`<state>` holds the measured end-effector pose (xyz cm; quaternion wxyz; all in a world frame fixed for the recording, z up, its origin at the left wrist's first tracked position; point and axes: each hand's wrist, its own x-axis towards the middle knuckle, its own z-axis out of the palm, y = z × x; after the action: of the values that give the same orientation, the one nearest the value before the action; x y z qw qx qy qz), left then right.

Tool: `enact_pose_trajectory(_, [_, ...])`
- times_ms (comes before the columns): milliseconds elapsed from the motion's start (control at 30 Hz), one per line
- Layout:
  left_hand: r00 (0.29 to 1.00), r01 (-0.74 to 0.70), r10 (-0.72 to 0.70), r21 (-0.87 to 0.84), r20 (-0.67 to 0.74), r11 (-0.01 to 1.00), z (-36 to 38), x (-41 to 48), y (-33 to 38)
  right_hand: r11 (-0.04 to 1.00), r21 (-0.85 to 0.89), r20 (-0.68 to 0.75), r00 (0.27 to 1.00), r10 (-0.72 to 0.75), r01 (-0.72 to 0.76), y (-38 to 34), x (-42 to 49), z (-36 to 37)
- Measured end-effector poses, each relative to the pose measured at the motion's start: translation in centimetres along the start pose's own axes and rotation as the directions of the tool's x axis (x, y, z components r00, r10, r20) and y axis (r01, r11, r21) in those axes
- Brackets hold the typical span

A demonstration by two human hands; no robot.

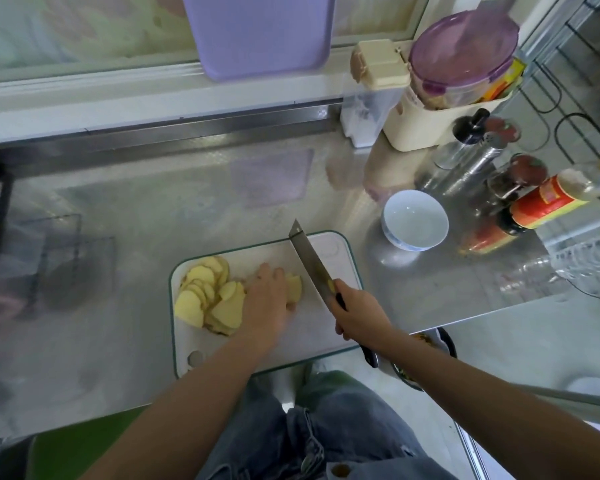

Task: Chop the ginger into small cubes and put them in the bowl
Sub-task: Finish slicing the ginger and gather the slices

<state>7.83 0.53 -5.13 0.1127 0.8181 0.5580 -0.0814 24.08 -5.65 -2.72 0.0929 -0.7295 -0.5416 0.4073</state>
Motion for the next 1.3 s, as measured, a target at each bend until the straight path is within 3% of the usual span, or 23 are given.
enact_pose_trajectory(167, [0.997, 0.059, -0.066, -0.134, -0.045, 0.989, 0.4, 0.1, -0.3, 0.989, -0.135, 0.011, 0.998, -0.059, 0.06, 0.3, -0.6, 0.7])
enact_pose_trajectory(467, [0.994, 0.062, -0.065, -0.04, -0.093, 0.997, 1.1, 0.7, -0.1, 0.987, -0.147, -0.024, 0.997, -0.075, 0.071, 1.1, -0.8, 0.3])
enact_pose_trajectory(533, [0.999, 0.006, -0.009, -0.06, -0.038, 0.998, 0.9, 1.0, -0.4, 0.994, -0.1, -0.044, 0.997, -0.058, 0.053, 1.4, -0.9, 0.1])
enact_pose_trajectory(633, [0.979, -0.196, 0.201, -0.103, 0.043, 0.975, 0.6, 1.3, -1.2, 0.996, -0.081, -0.061, 0.998, -0.034, 0.029, 1.9, -0.8, -0.4])
enact_pose_trajectory(733, [0.949, -0.305, 0.313, -0.143, 0.036, 0.942, 0.4, 1.0, -1.9, 0.994, -0.106, -0.049, 0.998, -0.035, 0.03, 2.3, -0.8, -0.6])
enact_pose_trajectory(800, [0.969, -0.248, 0.249, -0.125, -0.01, 0.961, 0.5, 0.5, -1.8, 0.99, -0.135, -0.041, 0.998, -0.048, 0.042, 2.4, -0.8, -0.7])
enact_pose_trajectory(967, [0.996, 0.048, -0.057, -0.126, -0.068, 0.991, 1.3, -0.4, 0.1, 0.964, -0.242, -0.025, 0.993, -0.116, 0.107, 2.4, -0.7, -0.7])
enact_pose_trajectory(1133, [0.952, 0.241, -0.296, -0.395, -0.083, 0.887, 1.6, -0.6, 1.4, 0.935, -0.312, 0.028, 0.986, -0.166, 0.167, 2.9, -1.4, -0.5])
enact_pose_trajectory(1200, [0.936, 0.265, -0.339, -0.447, -0.093, 0.854, 1.8, -0.9, 1.6, 0.934, -0.312, 0.055, 0.985, -0.166, 0.175, 3.2, -1.7, -0.7])
enact_pose_trajectory(1300, [0.938, 0.275, -0.327, -0.324, -0.116, 0.905, 2.1, -1.7, 1.9, 0.934, -0.312, 0.054, 0.985, -0.164, 0.172, 3.7, -2.0, -0.9])
